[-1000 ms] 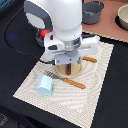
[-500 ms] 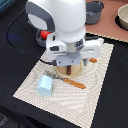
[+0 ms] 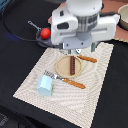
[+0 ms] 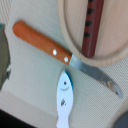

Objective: Interact with the objects in diverse but meaningful ways.

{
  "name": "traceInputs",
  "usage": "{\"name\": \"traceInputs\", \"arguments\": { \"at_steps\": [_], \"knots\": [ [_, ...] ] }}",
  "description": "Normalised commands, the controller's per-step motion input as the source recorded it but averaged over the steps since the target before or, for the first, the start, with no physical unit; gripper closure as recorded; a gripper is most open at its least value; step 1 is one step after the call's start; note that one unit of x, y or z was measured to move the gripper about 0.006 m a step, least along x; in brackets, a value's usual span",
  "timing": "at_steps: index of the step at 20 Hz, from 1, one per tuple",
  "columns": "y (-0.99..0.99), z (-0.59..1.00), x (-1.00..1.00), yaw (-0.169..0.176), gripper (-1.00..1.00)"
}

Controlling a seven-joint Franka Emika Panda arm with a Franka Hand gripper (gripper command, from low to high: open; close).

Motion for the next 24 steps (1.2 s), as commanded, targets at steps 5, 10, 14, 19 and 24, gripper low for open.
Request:
{"name": "traceInputs", "arguments": {
  "at_steps": [5, 10, 14, 19, 24],
  "knots": [
    [0.19, 0.16, -0.76, 0.132, -1.0],
    [0.51, 0.27, -0.62, 0.119, -1.0],
    [0.71, 0.32, -0.46, 0.102, -1.0],
    [0.78, 0.27, -0.22, 0.075, -1.0],
    [0.81, 0.22, 0.12, 0.074, -1.0]
  ]
}}
